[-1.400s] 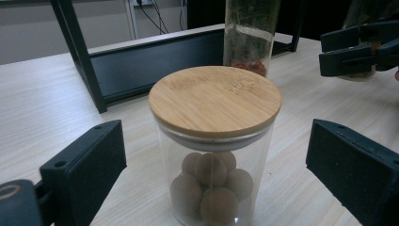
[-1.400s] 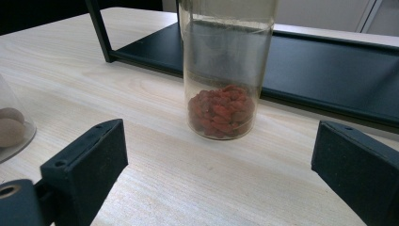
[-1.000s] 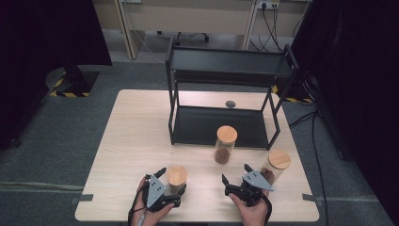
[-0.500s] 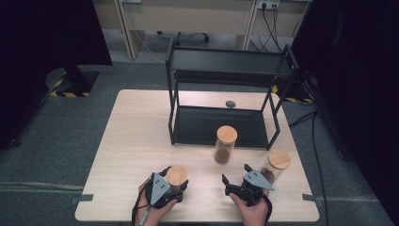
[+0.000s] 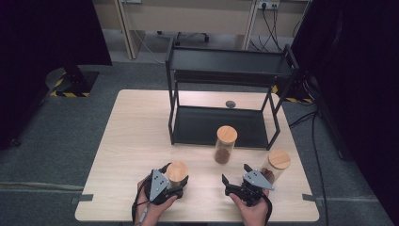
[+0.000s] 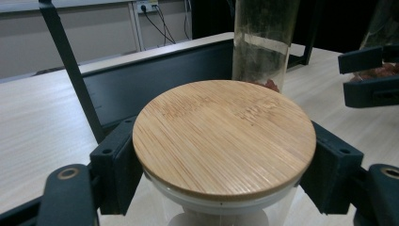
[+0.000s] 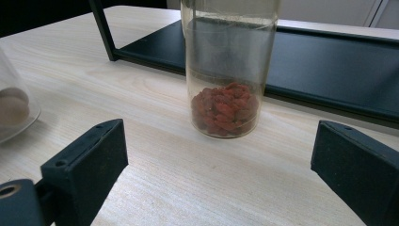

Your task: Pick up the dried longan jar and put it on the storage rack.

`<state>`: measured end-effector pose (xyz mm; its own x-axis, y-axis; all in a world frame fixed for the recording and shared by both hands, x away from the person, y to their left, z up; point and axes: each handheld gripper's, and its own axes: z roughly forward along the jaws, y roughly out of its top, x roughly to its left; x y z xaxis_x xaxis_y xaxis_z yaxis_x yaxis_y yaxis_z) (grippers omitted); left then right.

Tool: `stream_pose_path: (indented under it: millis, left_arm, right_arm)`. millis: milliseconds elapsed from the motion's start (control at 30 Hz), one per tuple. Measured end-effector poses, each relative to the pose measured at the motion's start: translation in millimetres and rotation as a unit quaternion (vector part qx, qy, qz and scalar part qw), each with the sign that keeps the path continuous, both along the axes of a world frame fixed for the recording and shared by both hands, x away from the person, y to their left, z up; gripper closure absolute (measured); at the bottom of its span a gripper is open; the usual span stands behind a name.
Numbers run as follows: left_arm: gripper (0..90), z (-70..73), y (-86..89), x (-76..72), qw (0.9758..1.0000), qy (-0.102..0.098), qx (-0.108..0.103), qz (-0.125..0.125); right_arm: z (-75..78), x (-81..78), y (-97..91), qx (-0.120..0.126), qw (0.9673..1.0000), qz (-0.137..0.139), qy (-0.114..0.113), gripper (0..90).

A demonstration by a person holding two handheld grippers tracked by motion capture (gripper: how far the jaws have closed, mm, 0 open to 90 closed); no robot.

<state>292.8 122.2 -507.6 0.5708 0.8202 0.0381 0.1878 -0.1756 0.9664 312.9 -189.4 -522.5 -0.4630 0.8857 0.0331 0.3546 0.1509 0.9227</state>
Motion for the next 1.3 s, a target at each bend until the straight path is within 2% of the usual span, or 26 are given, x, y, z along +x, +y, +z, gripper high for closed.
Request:
stream_pose_path:
  millis: [333,867,1300]
  left_arm:
    - [24.7,9.8,-4.6,11.9,0.9998,-0.015,0.0,0.009]
    - [24.9,21.1,-10.1,36.2,0.9991,-0.025,-0.007,0.033]
    - [24.9,24.1,-12.9,50.9,0.9983,-0.028,-0.014,0.049]
  right_arm:
    - [0.0,0.0,-0.8,0.004,1.0,0.002,0.0,4.6]
    - [0.0,-0.2,-0.7,0.005,1.0,0.002,0.0,4.6]
    - [-0.1,-0.7,-0.7,0.005,1.0,0.002,-0.003,4.7]
